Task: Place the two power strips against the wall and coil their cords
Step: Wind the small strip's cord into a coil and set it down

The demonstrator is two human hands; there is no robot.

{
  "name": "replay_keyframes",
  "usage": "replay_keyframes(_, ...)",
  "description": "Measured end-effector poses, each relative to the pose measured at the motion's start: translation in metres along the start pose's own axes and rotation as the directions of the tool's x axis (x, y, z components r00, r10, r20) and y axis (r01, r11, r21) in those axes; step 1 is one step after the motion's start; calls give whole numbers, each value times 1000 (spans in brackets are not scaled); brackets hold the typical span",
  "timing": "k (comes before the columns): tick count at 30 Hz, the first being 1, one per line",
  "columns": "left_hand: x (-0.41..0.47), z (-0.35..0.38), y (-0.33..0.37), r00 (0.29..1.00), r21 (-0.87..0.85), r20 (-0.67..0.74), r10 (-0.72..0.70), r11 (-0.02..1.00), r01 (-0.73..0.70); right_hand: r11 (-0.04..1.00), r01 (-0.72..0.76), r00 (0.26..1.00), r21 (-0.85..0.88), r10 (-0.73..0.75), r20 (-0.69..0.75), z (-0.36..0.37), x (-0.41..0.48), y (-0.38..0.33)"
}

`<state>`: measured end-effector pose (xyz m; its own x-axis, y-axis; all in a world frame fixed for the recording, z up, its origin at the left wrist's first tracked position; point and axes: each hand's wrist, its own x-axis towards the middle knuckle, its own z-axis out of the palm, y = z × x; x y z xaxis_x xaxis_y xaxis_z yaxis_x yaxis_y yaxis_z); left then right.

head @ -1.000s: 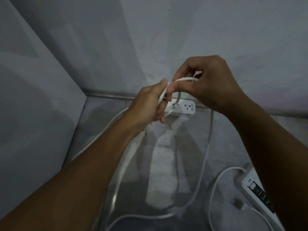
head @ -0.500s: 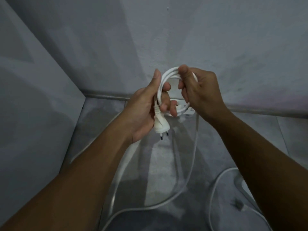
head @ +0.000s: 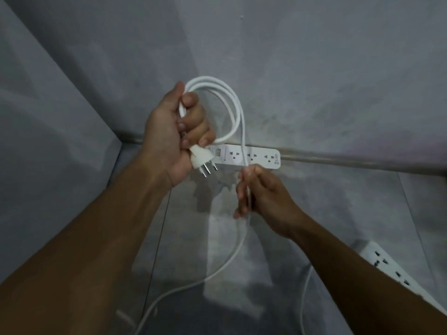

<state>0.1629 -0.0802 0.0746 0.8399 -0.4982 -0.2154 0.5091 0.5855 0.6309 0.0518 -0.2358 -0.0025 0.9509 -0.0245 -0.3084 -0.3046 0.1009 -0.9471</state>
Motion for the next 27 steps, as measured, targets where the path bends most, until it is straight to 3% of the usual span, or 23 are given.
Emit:
replay_keyframes(2, 1, -3, 4, 1000, 35, -18, -3, 999, 3, 999, -49, 994, 13, 48, 96, 1, -5, 1)
replay_keyframes(4, -1, -6, 3, 999, 50, -47, 3, 999, -1, 995, -51, 985, -86, 64, 160, -1, -3, -2)
replay_keyframes(9, 2, -3, 13, 990, -3, -91, 110, 994, -111, 884, 152, 957, -441, -19, 291, 6, -9, 29)
replay_keyframes(11, 6, 3, 23, 983, 5, -94, 155, 988, -155, 884, 180, 960, -432, -63, 271, 10, -18, 45)
replay_keyframes(13, 7, 6, 27, 980, 56, -101, 172, 984, -167, 908, 186, 981, -375, -149, 124, 10, -18, 48)
replay_keyframes(15, 6, 6, 25, 977, 126, -105, 183, 977, -170, 788, 215, 960, -577, -279, -23, 3, -12, 40)
replay_keyframes(17, 5, 3, 19, 973, 211, -115, 199, 962, -172, 522, 160, 943, -837, -332, -26, -7, -5, 26)
replay_keyframes(19, 4, 0, 12, 961, 330, -133, 244, 925, -189, 337, 132, 958, -932, -285, 32, -18, 1, 2)
replay_keyframes(23, -2, 4, -5, 945, 526, -151, 290, 833, -172, 217, 359, 930, -908, -168, 327, -24, 2, -55)
replay_keyframes(27, -10, 4, -17, 962, 708, -45, 269, 688, -159, 244, 527, 840, -814, -292, 457, -24, -2, -101)
